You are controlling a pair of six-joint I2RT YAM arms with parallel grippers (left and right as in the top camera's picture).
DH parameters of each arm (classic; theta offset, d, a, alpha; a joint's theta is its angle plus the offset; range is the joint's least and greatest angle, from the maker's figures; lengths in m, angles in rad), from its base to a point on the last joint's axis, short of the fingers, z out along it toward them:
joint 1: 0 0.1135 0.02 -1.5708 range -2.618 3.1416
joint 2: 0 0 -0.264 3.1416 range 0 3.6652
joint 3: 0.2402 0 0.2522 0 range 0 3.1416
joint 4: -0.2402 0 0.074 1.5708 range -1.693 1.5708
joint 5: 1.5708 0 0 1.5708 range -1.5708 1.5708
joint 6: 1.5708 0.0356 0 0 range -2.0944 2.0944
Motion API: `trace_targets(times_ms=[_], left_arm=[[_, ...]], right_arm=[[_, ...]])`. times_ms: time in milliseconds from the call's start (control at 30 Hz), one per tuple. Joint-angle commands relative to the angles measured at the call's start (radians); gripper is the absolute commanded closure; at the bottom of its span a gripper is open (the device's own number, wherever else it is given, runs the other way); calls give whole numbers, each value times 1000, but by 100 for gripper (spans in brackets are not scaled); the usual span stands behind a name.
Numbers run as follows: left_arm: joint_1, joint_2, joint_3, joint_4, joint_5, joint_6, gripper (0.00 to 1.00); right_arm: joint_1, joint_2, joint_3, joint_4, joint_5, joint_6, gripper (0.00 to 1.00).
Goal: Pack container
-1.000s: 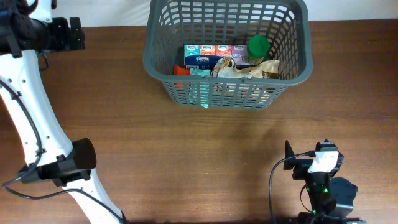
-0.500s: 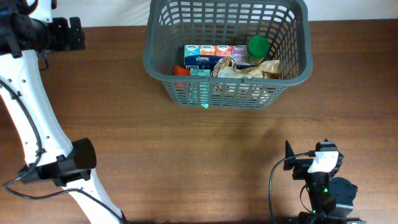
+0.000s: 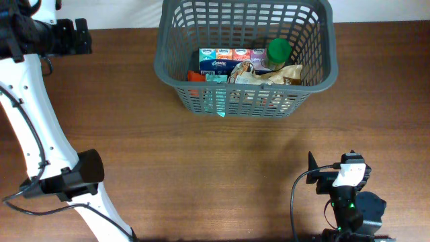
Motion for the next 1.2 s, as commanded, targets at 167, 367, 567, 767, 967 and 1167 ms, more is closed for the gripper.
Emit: trace_targets(times_ms=[167,367,567,767,967,1167], left_arm=[[-69,-124,-21,-1,0,-8,1],[-98,-437,-402,90,-13,-5,1],[-102,-777,-919,469,-15,-5,1],[-116,-1128,-1404,786,-16,-5,1],[-214,-1456,-1791,988,-69,-5,1],[-281,-1714,-2128,1188,-97,-5,1]], right_arm=[[6,-10,-9,4,2,-5,1],[6,-10,-9,4,2,-5,1],[6,-10,-9,4,2,-5,1],[6,-10,-9,4,2,-5,1],[6,-10,-9,4,2,-5,1],[6,-10,-9,4,2,-5,1]])
